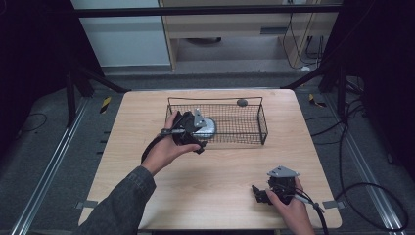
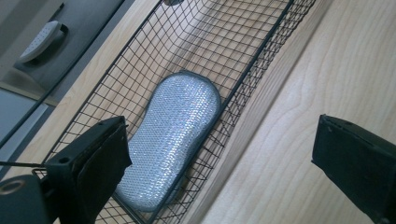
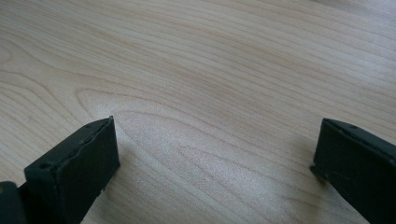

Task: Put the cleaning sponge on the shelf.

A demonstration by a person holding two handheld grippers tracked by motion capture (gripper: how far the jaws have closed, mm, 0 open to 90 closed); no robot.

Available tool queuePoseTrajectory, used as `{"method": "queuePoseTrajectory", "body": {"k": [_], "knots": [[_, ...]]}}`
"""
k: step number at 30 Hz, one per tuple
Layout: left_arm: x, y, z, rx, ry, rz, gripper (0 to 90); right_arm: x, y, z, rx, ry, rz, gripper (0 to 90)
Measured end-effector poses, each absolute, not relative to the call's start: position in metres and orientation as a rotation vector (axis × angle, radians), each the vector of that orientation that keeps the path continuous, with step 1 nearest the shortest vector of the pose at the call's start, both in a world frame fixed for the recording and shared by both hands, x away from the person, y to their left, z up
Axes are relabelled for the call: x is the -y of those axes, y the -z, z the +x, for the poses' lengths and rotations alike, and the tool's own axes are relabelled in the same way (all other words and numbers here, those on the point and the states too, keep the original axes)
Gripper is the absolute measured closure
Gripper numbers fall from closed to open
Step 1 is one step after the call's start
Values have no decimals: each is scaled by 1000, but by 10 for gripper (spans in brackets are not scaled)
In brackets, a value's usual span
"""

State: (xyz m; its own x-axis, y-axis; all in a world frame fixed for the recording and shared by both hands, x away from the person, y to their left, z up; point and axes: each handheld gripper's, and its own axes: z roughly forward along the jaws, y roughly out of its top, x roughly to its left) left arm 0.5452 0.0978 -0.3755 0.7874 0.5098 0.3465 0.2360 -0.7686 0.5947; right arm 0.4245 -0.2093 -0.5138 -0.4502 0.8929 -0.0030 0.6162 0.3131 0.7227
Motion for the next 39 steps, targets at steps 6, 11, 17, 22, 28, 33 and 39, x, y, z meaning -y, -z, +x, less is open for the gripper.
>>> {"method": "queuePoseTrajectory", "body": {"k": [6,11,17,22,28,33,39], "knots": [[-102,377,534,-562,-678,2418,32,209,514,424,-2182,-929,1342,3],[-111,379,527,-607,-677,2378,32,209,514,424,-2181,-929,1341,3],[-126,383,520,-657,-673,2356,32,209,514,424,-2179,-927,1342,4],[-140,388,511,-681,-661,2346,31,209,514,424,-2178,-929,1343,4],[-160,394,503,-733,-668,2327,30,209,514,424,-2179,-928,1343,4],[-176,398,497,-776,-675,2309,31,209,514,424,-2179,-929,1343,4],[-193,406,491,-820,-669,2299,31,209,514,424,-2179,-927,1342,4]]}}
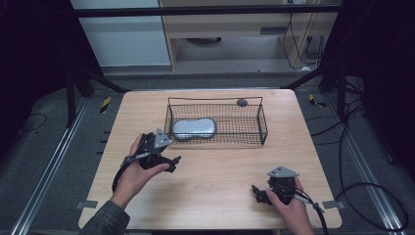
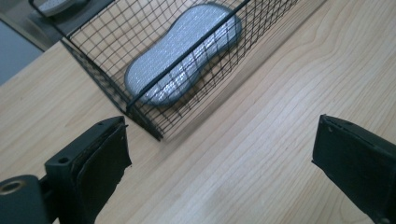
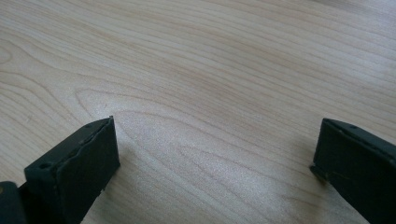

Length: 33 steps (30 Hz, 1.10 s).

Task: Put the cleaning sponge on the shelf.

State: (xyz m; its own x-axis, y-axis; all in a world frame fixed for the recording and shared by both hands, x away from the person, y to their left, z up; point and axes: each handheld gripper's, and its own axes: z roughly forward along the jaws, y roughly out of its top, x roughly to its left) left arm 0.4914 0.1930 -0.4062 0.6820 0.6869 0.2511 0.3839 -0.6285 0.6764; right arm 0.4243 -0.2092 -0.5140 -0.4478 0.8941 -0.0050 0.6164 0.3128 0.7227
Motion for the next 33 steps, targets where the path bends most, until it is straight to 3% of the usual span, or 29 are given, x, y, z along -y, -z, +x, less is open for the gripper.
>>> {"method": "queuePoseTrajectory", "body": {"k": [33], "knots": [[-275,482,511,-1182,-585,2237,38,209,514,424,-2177,-927,1343,4]]}}
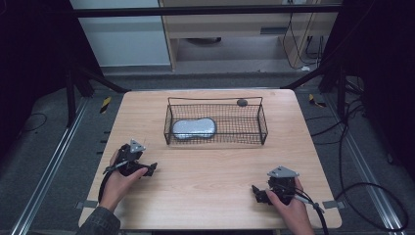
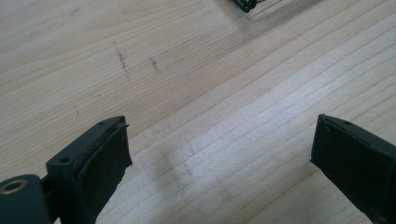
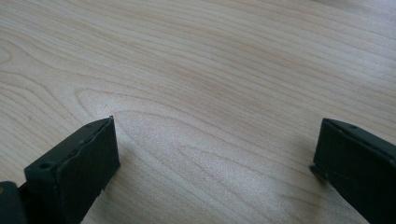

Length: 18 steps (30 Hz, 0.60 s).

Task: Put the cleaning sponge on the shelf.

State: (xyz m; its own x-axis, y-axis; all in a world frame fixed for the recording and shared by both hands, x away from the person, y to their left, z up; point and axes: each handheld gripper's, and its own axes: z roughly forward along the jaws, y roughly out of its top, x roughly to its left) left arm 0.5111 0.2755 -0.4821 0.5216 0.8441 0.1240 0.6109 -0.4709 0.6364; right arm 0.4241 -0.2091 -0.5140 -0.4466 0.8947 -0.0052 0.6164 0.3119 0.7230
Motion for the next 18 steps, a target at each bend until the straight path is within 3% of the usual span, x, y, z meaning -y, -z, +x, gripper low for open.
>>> {"method": "queuePoseTrajectory", "body": {"k": [18], "knots": [[-280,499,526,-1248,-556,2173,23,209,514,424,-2177,-927,1343,4]]}}
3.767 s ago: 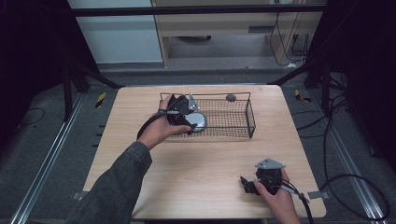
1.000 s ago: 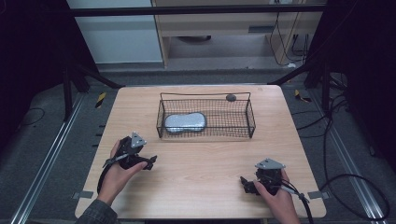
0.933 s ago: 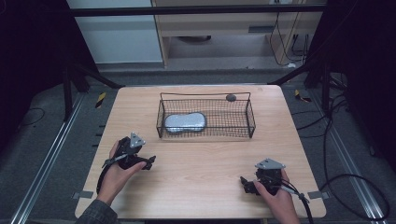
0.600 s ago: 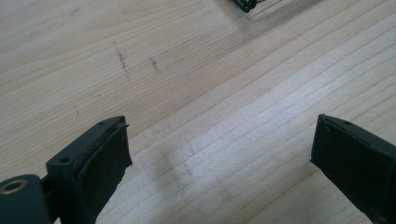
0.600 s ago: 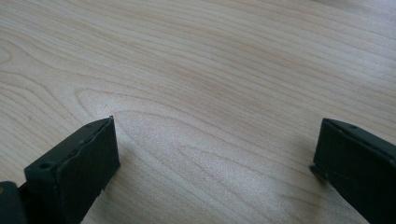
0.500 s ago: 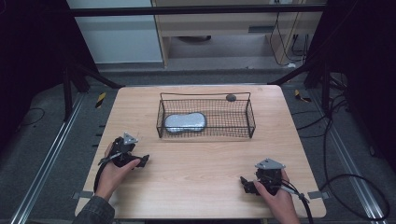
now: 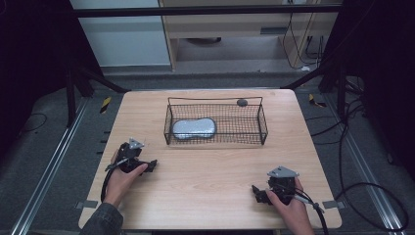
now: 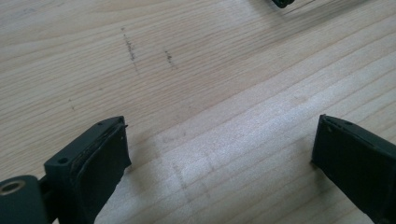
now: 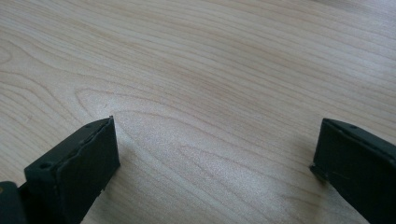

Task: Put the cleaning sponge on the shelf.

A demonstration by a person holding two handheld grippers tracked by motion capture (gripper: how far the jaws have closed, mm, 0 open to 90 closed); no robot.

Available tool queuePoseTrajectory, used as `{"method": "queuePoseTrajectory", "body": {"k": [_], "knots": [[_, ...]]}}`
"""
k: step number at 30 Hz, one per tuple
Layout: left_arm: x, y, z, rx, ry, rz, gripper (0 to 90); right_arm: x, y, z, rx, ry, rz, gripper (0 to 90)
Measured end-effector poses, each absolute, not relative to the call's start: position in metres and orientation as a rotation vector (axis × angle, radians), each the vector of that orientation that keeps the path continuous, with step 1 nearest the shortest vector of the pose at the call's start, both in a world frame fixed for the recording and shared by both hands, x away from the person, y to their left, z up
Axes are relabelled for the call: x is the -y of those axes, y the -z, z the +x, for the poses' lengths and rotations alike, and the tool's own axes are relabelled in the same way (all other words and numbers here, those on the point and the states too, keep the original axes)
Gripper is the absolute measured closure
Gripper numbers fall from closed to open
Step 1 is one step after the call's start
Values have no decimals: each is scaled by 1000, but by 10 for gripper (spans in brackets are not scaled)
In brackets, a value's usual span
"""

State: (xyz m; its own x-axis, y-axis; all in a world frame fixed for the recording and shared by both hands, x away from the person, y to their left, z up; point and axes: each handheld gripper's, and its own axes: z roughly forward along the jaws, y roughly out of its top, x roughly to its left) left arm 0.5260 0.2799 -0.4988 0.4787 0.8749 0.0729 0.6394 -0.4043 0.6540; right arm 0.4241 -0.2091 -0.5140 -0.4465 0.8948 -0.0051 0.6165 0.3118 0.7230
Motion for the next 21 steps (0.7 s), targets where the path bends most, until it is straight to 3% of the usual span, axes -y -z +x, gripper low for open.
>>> {"method": "queuePoseTrajectory", "body": {"k": [7,21], "knots": [[-286,508,524,-1247,-552,2076,0,209,514,424,-2177,-929,1346,3],[-285,508,520,-1277,-566,2063,0,220,514,442,-2136,-912,1390,3]]}}
